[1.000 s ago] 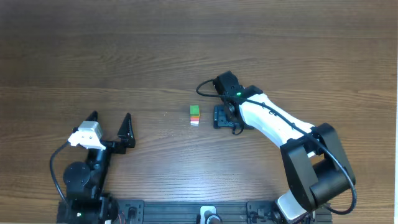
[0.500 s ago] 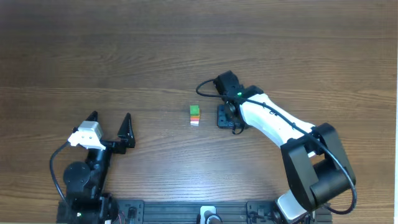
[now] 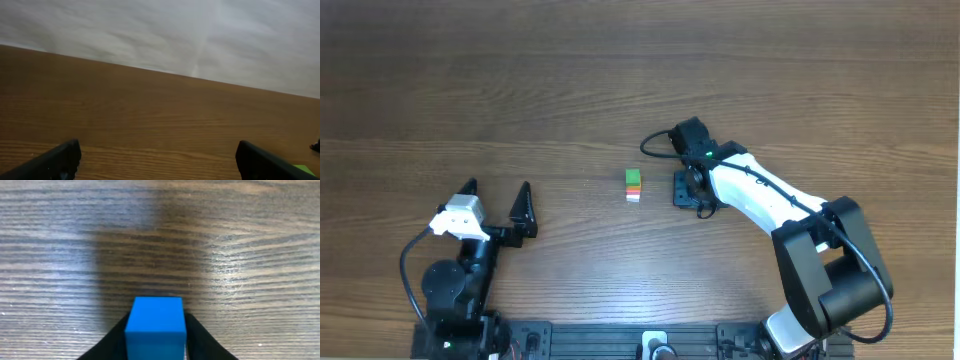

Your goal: Stack Cubes

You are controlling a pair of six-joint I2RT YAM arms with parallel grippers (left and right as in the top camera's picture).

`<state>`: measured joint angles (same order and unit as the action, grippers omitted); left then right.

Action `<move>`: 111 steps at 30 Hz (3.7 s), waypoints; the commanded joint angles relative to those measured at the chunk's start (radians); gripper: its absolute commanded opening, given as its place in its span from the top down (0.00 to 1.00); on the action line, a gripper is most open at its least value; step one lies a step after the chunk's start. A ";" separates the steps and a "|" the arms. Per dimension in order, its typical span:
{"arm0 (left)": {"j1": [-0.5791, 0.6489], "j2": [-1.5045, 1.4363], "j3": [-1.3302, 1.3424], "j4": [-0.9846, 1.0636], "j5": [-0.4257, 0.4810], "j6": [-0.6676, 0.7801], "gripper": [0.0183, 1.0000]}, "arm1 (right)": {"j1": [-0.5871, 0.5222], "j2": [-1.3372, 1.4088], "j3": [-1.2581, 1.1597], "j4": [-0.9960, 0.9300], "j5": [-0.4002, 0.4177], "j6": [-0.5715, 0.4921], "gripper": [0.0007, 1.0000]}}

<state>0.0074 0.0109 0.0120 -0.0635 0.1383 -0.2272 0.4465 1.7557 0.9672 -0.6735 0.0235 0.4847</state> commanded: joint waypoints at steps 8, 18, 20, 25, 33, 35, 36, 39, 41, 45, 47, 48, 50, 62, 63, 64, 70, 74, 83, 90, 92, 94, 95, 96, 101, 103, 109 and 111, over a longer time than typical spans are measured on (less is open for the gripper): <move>0.005 -0.008 -0.006 0.000 -0.008 0.014 0.00 | -0.009 0.008 -0.004 0.006 -0.009 -0.008 0.83; 0.005 -0.008 -0.006 0.000 -0.008 0.014 0.00 | 0.040 -0.133 0.269 -0.296 0.013 -0.007 0.87; 0.005 -0.008 -0.006 0.000 -0.008 0.014 0.00 | 0.074 -0.132 0.398 -0.386 0.030 0.001 0.87; 0.005 -0.008 -0.006 0.000 -0.008 0.014 0.00 | 0.166 -0.122 0.574 -0.488 0.079 0.074 0.87; 0.005 -0.008 -0.006 0.000 -0.008 0.014 0.00 | 0.294 0.034 0.701 -0.560 0.097 0.201 0.88; 0.005 -0.008 -0.006 0.000 -0.008 0.014 0.00 | 0.313 0.066 0.701 -0.558 0.097 0.227 0.88; 0.005 -0.008 -0.006 0.000 -0.008 0.014 0.00 | 0.320 0.079 0.701 -0.558 0.090 0.235 0.88; 0.005 -0.008 -0.006 0.000 -0.008 0.014 0.00 | 0.328 0.112 0.700 -0.551 0.074 0.244 0.87; 0.005 -0.008 -0.006 0.000 -0.008 0.014 0.00 | 0.328 0.129 0.700 -0.550 0.074 0.245 0.87; 0.005 -0.008 -0.006 0.000 -0.008 0.014 0.00 | 0.328 0.155 0.700 -0.541 0.074 0.249 0.87; 0.005 -0.008 -0.006 0.000 -0.008 0.014 0.00 | 0.328 0.164 0.700 -0.533 0.073 0.249 0.87; 0.005 -0.008 -0.006 0.000 -0.008 0.014 0.00 | 0.328 0.169 0.700 -0.526 0.070 0.248 0.87; 0.005 -0.008 -0.006 0.000 -0.008 0.014 0.00 | 0.328 0.173 0.700 -0.523 0.071 0.248 0.87; 0.005 -0.008 -0.006 0.000 -0.008 0.014 0.00 | 0.328 0.180 0.700 -0.518 0.071 0.248 0.86; 0.005 -0.008 -0.006 0.000 -0.008 0.014 0.00 | 0.328 0.181 0.700 -0.518 0.071 0.248 0.85; 0.005 -0.008 -0.006 0.000 -0.008 0.014 0.00 | 0.328 0.182 0.700 -0.518 0.071 0.248 0.85; 0.005 -0.008 -0.006 0.000 -0.008 0.014 0.00 | 0.327 0.188 0.697 -0.511 0.071 0.248 0.84; 0.005 -0.008 -0.006 0.000 -0.008 0.014 0.00 | 0.327 0.194 0.695 -0.501 0.071 0.248 0.83; 0.005 -0.008 -0.006 0.000 -0.008 0.014 0.00 | 0.325 0.194 0.686 -0.497 0.072 0.248 0.80; 0.005 -0.008 -0.006 0.000 -0.008 0.014 0.00 | 0.325 0.194 0.686 -0.496 0.075 0.248 0.65; 0.005 -0.008 -0.006 0.000 -0.008 0.014 0.00 | 0.325 0.194 0.686 -0.494 0.075 0.248 0.60; 0.005 -0.008 -0.006 0.000 -0.008 0.014 0.00 | 0.325 0.194 0.686 -0.494 0.075 0.248 0.49; 0.005 -0.008 -0.006 0.000 -0.008 0.014 0.00 | 0.325 0.194 0.686 -0.494 0.075 0.248 0.41; 0.005 -0.008 -0.006 0.000 -0.008 0.014 0.00 | 0.326 0.194 0.686 -0.494 0.075 0.248 0.32; 0.005 -0.008 -0.006 0.000 -0.008 0.014 0.01 | 0.326 0.193 0.686 -0.486 0.082 0.247 0.01; 0.005 -0.008 -0.006 0.000 -0.008 0.014 0.00 | 0.323 0.178 0.692 -0.458 0.106 0.198 0.01; 0.005 -0.008 -0.006 0.000 -0.008 0.014 0.00 | 0.241 0.044 0.801 -0.462 0.224 0.043 0.01; 0.005 -0.008 -0.006 0.000 -0.008 0.014 0.00 | 0.195 -0.033 0.803 -0.462 0.315 0.014 0.01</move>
<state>0.0074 0.0109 0.0116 -0.0635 0.1387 -0.2276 0.7143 1.8870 1.7164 -1.1324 0.1734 0.5903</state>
